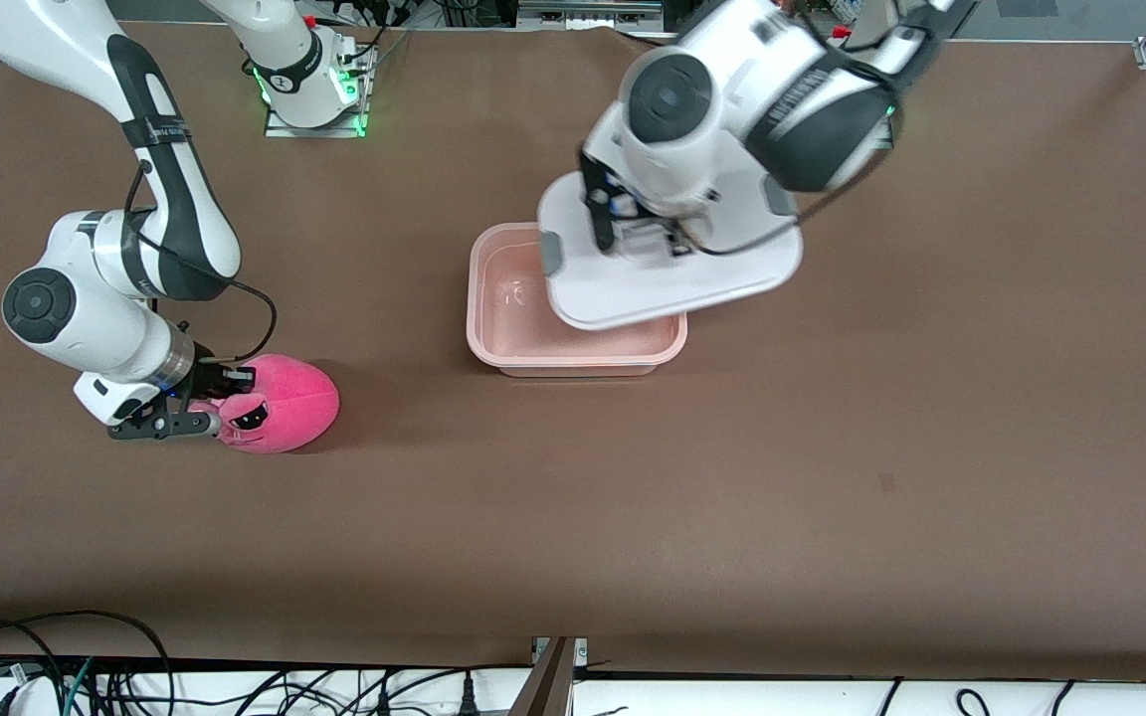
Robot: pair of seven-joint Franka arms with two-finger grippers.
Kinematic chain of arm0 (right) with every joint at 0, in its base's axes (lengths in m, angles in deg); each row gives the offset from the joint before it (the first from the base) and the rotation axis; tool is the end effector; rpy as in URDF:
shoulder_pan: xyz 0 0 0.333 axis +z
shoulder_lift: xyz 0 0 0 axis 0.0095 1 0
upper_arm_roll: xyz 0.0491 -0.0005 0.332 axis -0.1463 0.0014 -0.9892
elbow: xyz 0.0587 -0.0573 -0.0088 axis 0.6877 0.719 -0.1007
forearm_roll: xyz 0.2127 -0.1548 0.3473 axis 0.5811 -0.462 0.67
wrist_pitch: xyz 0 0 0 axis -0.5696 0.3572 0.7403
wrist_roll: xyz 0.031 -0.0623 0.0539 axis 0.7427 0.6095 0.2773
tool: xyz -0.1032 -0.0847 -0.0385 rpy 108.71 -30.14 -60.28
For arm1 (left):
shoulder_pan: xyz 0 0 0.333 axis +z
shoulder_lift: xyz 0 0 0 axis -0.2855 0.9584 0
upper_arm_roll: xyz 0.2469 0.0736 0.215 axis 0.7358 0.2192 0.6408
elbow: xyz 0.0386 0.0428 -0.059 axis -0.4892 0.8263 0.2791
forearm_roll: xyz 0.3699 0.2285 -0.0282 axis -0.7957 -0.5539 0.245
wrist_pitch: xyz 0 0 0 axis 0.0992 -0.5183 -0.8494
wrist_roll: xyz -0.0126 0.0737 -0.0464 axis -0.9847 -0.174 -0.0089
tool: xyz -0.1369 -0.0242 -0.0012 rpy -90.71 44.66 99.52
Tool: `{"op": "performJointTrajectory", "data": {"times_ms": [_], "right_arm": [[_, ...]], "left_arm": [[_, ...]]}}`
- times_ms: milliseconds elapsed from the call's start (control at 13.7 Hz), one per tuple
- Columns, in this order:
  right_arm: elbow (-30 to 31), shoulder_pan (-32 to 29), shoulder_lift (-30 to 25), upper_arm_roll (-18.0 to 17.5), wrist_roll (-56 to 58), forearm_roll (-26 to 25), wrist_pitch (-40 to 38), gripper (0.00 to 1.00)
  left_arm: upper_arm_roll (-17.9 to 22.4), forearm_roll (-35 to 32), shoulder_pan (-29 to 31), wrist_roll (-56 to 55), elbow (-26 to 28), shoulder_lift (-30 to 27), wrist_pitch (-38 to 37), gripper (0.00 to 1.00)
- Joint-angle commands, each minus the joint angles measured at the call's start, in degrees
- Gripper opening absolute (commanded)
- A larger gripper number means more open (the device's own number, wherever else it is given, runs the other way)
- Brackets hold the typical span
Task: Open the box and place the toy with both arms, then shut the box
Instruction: 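Lift the lid aside with the left gripper while the right gripper grasps the toy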
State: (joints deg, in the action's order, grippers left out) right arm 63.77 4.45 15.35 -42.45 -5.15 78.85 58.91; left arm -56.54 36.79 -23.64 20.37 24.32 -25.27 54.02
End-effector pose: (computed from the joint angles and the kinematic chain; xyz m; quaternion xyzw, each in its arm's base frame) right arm 0.6825 0.0355 0.2627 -0.9989 -0.0462 -0.0019 0.0027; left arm 0.5463 -0.3904 0.4443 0.7788 -0.6032 -0.1665 0.0447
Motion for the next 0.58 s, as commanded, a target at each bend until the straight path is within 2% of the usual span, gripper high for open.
{"op": "performJointTrajectory", "data": {"times_ms": [0, 219, 511], "right_arm": [[0.2, -0.1, 0.5, -0.2, 0.5, 0.9, 1.0, 0.00], [-0.3, -0.1, -0.7, -1.2, 0.5, 0.9, -0.1, 0.00], [-3.2, -0.1, -5.5, -5.5, 0.1, 0.8, -9.6, 0.00]], "left_arm": [[-0.5, 2.2, 9.0, 10.2, -0.1, -0.6, -2.7, 0.01], [-0.4, 2.1, 17.5, 24.1, 0.9, -0.1, -3.1, 0.01], [0.1, -0.3, 25.8, 30.4, 1.7, 0.2, -3.7, 0.00]]}}
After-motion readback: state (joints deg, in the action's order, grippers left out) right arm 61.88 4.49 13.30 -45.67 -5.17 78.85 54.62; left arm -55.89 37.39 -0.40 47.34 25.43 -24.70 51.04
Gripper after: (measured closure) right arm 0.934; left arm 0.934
